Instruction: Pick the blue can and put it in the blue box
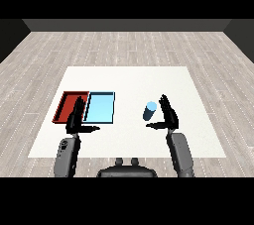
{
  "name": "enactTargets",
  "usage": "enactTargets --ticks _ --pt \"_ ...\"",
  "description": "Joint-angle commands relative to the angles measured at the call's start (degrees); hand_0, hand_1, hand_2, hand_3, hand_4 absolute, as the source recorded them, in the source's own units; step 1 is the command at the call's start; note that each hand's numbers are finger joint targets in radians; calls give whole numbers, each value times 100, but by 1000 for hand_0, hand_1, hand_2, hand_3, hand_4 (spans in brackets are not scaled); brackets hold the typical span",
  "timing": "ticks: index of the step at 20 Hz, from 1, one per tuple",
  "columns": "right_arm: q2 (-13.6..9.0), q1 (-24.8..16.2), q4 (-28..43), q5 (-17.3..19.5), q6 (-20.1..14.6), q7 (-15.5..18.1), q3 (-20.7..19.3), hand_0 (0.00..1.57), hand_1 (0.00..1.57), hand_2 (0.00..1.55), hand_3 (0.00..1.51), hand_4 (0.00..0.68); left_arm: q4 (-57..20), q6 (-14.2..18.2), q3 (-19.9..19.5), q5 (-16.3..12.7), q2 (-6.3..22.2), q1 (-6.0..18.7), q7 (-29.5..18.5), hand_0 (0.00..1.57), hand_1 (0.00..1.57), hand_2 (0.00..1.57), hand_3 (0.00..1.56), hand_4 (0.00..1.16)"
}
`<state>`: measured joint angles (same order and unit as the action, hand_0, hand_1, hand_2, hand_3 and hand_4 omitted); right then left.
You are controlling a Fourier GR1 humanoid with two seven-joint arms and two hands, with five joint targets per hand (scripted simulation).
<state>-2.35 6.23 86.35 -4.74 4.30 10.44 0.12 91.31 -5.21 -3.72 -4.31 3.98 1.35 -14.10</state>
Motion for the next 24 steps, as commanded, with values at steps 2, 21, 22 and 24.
enactTargets --ticks 2,21,22,24 --pt "138 -254 259 25 67 252 177 0 0 0 0 0 -376 -280 -173 -177 62 45 -576 0 0 0 0 0" --pt "0 992 -1844 -154 -204 632 -560 0 0 0 0 0 144 -174 -25 -191 -77 -89 -202 0 0 0 0 0" --pt "93 739 -1334 -244 -243 283 -431 0 0 0 0 0 36 -308 -234 -345 99 101 -181 0 0 0 0 0" --pt "-44 839 -1929 -314 9 729 -599 0 0 0 0 0 240 -191 121 -141 -191 -339 -317 0 0 0 0 0"
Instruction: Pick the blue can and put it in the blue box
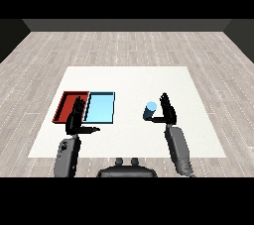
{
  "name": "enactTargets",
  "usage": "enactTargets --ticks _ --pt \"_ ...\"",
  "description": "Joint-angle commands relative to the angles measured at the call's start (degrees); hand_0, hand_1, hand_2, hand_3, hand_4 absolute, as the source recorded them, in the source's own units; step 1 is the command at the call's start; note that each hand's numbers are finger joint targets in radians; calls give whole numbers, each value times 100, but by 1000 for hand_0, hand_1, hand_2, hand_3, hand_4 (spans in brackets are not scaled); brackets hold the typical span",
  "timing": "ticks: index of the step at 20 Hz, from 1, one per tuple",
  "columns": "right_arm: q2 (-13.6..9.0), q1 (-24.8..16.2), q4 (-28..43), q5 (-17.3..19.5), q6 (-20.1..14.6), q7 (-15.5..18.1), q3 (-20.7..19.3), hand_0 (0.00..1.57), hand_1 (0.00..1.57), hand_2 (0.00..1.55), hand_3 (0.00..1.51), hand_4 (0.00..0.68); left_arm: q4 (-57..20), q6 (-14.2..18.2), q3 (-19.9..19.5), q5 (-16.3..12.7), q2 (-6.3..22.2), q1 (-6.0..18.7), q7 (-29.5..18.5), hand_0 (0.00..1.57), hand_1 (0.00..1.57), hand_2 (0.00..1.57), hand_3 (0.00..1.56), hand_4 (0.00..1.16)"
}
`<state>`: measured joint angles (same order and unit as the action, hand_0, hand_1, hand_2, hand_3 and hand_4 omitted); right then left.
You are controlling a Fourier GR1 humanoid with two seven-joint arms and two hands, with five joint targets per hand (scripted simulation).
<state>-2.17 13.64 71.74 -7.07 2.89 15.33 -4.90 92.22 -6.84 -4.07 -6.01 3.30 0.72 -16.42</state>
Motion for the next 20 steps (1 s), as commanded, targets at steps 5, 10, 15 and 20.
enactTargets --ticks 5,10,15,20 --pt "-20 924 -1807 -30 48 719 -280 0 0 0 0 0 325 21 -132 -252 47 62 377 0 0 0 0 0" --pt "2 665 -1359 -214 21 357 -200 0 0 0 0 0 -64 -92 -88 -159 19 1 8 0 0 0 0 0" --pt "146 1279 -2170 -327 -19 437 -307 0 0 0 0 0 169 -120 -142 -212 108 -71 109 0 0 0 0 0" --pt "202 1597 -3258 -217 -85 1197 -392 0 0 0 0 0 189 -164 -190 -320 135 -26 226 0 0 0 0 0"
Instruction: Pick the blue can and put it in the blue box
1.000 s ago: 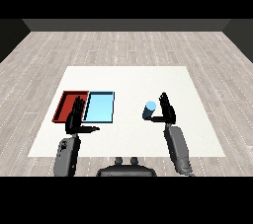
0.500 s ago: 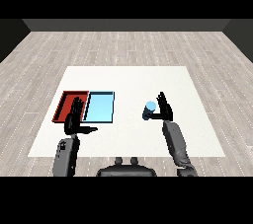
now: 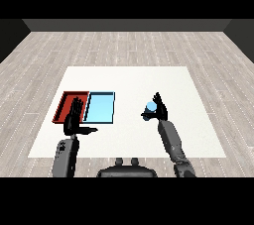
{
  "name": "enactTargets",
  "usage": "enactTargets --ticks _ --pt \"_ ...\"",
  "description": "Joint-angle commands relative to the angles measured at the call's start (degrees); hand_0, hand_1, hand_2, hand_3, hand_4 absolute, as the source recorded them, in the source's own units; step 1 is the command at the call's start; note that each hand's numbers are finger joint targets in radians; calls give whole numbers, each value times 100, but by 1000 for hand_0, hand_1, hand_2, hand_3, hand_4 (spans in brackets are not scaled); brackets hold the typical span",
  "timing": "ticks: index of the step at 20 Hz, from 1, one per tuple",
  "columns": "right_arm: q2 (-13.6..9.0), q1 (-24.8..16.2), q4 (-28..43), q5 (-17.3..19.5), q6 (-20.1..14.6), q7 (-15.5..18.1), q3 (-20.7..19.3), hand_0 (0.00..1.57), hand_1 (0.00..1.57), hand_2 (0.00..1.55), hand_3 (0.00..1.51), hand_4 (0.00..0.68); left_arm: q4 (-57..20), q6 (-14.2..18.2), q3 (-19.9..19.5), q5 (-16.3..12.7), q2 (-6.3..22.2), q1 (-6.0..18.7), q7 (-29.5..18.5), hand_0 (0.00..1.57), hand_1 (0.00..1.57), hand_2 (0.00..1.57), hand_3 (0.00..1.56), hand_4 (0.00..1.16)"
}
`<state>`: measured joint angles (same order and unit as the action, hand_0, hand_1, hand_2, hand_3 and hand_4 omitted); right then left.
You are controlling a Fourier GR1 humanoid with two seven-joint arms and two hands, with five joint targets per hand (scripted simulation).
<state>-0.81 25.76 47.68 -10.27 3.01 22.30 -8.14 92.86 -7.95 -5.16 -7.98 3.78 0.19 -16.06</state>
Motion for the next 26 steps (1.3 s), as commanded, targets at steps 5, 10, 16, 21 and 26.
enactTargets --ticks 5,10,16,21,26 --pt "77 184 -334 -80 -192 135 171 0 0 0 0 0 32 216 205 206 -182 69 54 0 0 0 0 0" --pt "78 419 -760 -48 -1148 463 89 1272 1272 1388 1370 437 334 38 -48 -109 45 -25 335 0 0 0 0 0" --pt "78 572 -891 117 -1296 541 252 1544 1544 1495 1455 596 241 187 198 99 -186 -61 223 0 0 0 0 0" --pt "-65 860 -845 342 -1294 22 276 1500 1500 1469 1434 596 183 34 -141 -71 188 273 416 0 0 0 0 0" --pt "77 389 1040 420 -1426 -666 995 1452 1452 1477 1449 636 196 -111 158 142 34 -267 -44 0 0 0 0 0"
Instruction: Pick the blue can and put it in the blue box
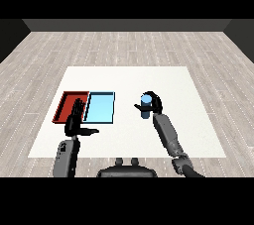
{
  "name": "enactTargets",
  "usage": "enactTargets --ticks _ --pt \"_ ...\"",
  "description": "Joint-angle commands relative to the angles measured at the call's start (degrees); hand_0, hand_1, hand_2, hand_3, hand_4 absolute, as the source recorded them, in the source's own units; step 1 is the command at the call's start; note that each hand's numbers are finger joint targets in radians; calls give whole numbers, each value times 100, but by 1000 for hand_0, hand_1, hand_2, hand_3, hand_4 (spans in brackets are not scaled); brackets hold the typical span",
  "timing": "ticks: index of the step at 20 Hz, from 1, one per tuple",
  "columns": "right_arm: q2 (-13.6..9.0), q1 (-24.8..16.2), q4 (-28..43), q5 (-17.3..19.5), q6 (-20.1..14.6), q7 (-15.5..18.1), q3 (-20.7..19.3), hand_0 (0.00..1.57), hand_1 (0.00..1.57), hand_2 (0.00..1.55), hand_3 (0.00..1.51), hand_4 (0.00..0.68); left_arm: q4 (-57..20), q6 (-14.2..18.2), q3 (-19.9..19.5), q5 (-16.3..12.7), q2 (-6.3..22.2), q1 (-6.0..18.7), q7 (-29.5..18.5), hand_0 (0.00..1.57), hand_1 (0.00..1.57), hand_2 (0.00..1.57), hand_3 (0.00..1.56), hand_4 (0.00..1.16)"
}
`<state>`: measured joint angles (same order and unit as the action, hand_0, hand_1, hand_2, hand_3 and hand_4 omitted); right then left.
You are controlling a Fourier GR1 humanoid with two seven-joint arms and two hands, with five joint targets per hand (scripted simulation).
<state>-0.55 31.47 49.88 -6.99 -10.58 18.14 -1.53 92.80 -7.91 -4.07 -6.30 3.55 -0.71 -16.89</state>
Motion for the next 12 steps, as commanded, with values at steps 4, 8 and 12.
enactTargets --ticks 4,8,12 --pt "-67 168 1089 -8 20 -477 479 1449 1449 1471 1444 629 234 46 305 146 -78 65 428 0 0 0 0 0" --pt "53 78 1365 -9 -387 -301 958 1456 1456 1457 1437 634 -68 -92 386 -177 -265 201 532 0 0 0 0 0" --pt "18 -512 2273 252 -114 -699 934 1465 1465 1453 1429 635 -70 -35 420 -161 -297 235 565 0 0 0 0 0"
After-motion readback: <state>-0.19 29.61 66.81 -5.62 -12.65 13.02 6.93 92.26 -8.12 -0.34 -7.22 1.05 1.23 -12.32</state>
